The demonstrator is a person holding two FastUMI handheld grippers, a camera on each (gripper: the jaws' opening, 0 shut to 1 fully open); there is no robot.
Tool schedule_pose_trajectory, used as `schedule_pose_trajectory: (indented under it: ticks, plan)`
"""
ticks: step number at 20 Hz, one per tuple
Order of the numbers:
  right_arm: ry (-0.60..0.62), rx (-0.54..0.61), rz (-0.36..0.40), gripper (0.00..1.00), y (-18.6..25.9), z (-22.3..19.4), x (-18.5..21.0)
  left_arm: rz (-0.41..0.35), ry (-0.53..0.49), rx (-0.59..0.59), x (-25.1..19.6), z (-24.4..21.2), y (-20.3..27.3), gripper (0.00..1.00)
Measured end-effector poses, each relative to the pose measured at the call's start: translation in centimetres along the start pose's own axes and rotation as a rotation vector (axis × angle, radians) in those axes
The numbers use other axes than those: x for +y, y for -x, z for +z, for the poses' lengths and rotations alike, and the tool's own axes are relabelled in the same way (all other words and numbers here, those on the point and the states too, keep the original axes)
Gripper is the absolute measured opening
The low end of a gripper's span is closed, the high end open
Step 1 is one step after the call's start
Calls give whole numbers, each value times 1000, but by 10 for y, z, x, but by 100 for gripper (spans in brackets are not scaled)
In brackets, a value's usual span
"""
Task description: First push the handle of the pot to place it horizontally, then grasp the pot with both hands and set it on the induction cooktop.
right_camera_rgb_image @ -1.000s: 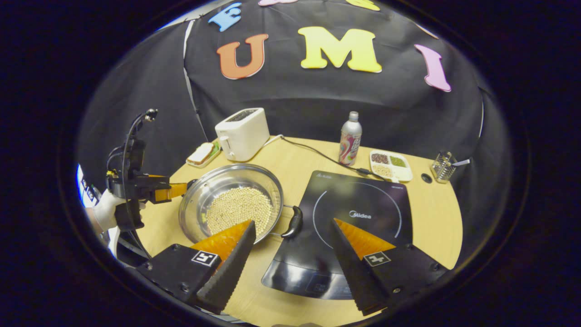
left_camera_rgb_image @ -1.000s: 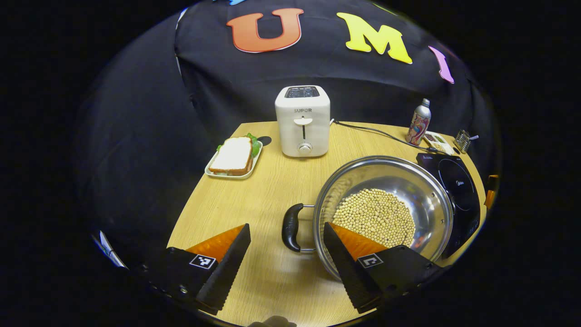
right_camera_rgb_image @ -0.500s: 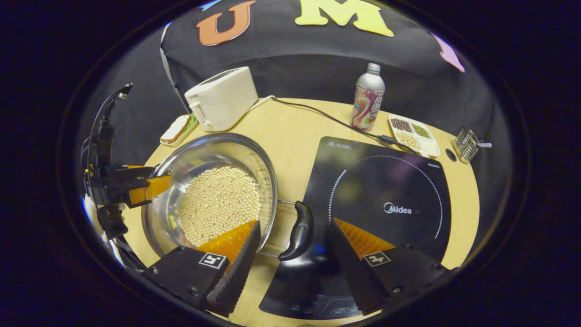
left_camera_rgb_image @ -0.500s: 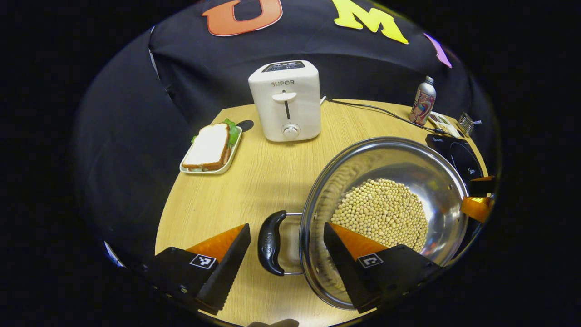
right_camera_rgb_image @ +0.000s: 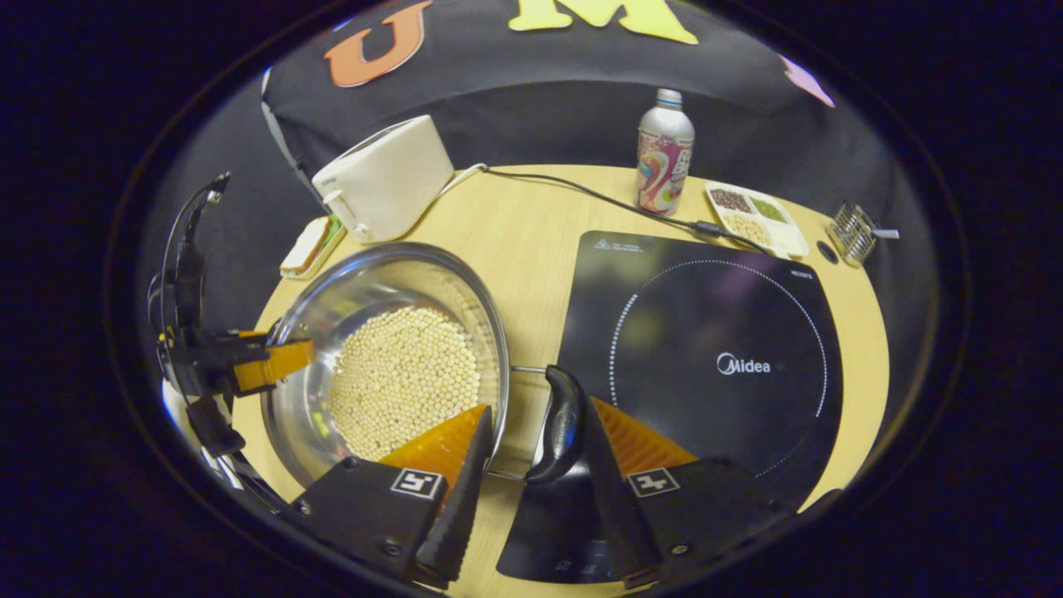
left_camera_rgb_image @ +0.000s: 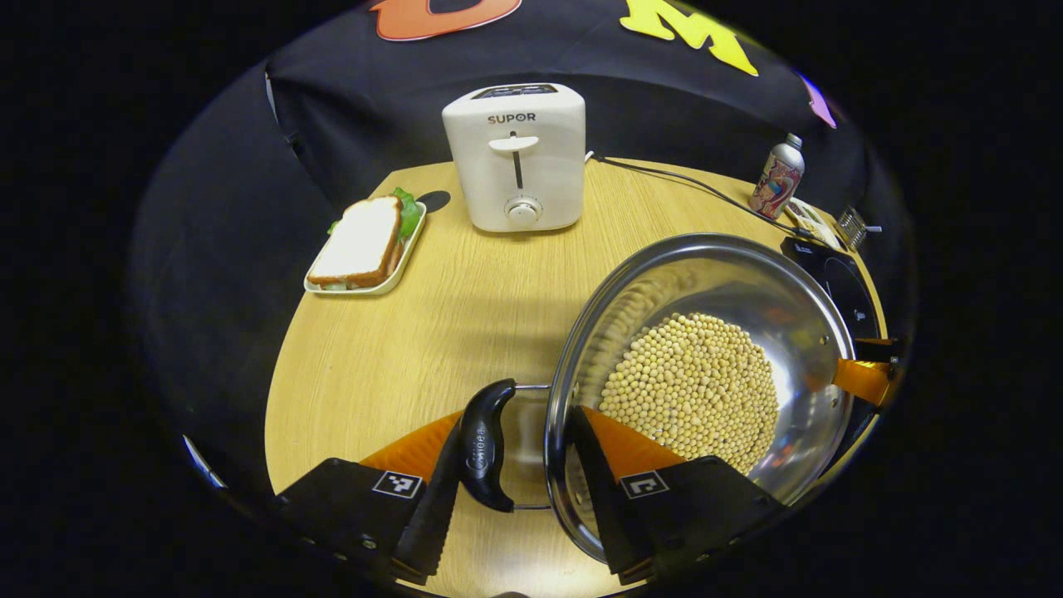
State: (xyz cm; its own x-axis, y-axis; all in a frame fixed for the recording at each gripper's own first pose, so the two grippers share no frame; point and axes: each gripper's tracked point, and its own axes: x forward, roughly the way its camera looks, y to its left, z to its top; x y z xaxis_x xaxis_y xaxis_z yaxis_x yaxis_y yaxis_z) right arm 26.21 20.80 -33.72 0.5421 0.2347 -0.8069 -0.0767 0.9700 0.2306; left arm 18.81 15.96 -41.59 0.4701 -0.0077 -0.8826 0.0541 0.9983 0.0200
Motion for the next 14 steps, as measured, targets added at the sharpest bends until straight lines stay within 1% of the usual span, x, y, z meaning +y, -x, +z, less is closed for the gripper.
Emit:
schedule_pose_trajectory:
  ticks: [1, 2, 3, 5, 6, 7, 8, 9, 11, 13, 14]
  plan:
    - [-7, 9, 4, 63, 2, 1, 0, -6, 7, 9, 0, 1, 2, 78]
    - [-9, 17, 9, 60, 1, 1, -1, -4, 3, 10, -1, 1, 4, 75]
    - [-19, 18, 16, 55, 5, 2, -1, -3, -6, -1, -1, 3, 4, 64]
    - [-40, 30, 30, 52, 9, -2, 0, 2, -28, -15, -1, 6, 10, 61]
    - [-38, 18, 35, 53, 11, 0, 0, 3, -32, -18, 0, 8, 10, 61]
    - [-29, -3, 37, 52, 14, 4, 0, 2, -26, -24, 1, 9, 11, 71]
    - [-12, -22, 35, 52, 18, 6, 0, 0, -19, -37, 1, 10, 11, 71]
    - [5, -44, 32, 51, 24, 11, -1, -3, -12, -43, 1, 5, 11, 61]
    - [27, -69, 32, 52, 34, 14, 0, -8, 4, -57, 0, 0, 9, 61]
    - [26, -91, 28, 52, 53, 15, 5, -10, -7, -77, -1, 0, 6, 61]
    - [26, -100, 28, 55, 61, 16, 5, -9, -12, -83, -1, 0, 6, 61]
